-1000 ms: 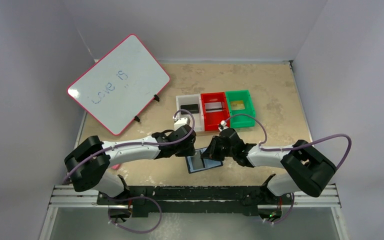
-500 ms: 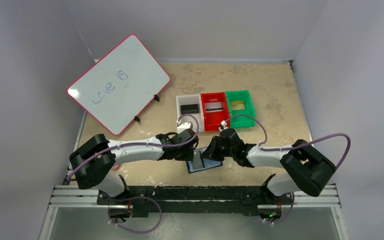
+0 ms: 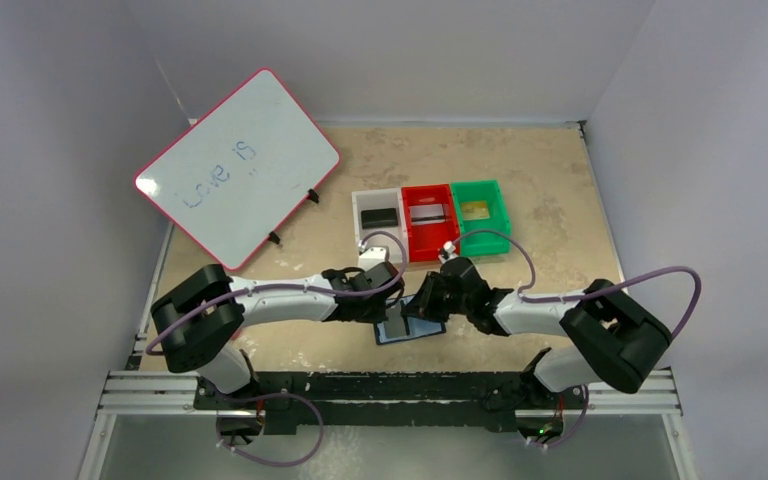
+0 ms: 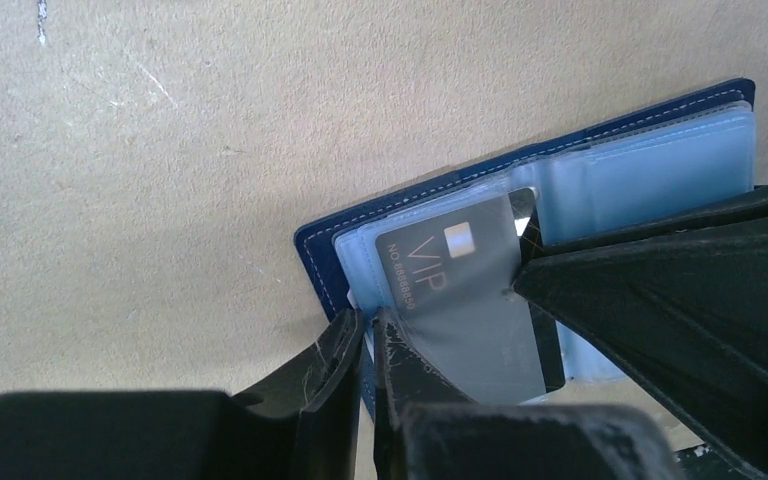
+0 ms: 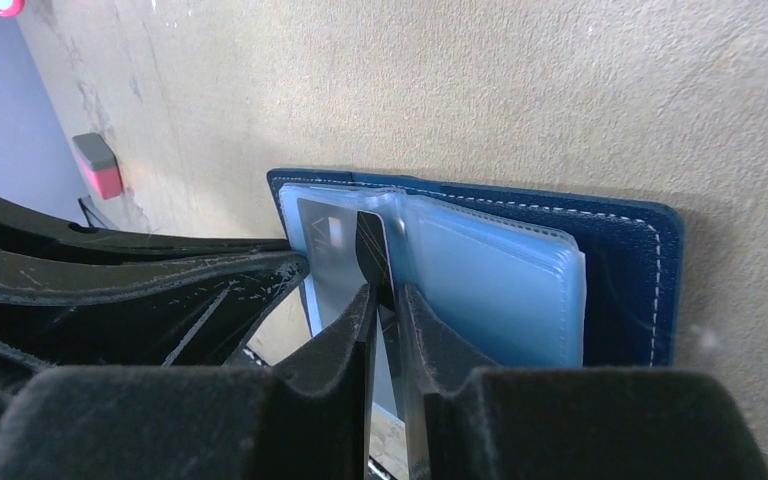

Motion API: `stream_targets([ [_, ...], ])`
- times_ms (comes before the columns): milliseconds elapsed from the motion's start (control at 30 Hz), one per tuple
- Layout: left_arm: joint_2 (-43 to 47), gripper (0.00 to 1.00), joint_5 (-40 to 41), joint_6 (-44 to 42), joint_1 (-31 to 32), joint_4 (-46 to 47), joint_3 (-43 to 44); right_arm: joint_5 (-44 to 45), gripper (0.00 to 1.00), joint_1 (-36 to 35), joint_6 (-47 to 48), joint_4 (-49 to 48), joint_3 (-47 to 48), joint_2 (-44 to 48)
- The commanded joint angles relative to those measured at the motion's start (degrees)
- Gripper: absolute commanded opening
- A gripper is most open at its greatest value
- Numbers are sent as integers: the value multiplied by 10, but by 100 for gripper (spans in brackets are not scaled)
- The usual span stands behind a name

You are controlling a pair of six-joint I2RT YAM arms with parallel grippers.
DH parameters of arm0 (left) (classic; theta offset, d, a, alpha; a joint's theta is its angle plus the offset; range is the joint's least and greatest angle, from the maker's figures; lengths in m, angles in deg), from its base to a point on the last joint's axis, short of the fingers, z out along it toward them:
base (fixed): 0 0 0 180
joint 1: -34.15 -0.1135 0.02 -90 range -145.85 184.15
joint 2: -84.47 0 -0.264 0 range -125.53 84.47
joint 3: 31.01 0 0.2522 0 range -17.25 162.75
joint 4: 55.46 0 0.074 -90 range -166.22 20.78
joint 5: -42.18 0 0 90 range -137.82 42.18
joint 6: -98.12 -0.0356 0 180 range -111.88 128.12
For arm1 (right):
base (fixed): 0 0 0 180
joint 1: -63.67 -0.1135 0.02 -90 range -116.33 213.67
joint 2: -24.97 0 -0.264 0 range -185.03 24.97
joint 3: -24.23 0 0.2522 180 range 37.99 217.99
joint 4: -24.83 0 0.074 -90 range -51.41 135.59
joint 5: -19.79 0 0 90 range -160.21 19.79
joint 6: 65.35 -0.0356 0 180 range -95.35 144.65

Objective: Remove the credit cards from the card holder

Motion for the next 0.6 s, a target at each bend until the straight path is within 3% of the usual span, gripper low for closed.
stream_targets([
  [0,-16,7,18,-5,10,-20,3,-7,18,1,-11,-18,-14,9],
  [267,-5,6,6,-8,11,2,-5,-35,16,6,-11,-60,-24,2],
  [467,-9,5,16,-8,12,-4,-4,-33,2,10,-15,-58,-29,1],
  [567,-8,4,29,-8,12,-15,-3,-24,0,13,-19,-55,-36,10],
])
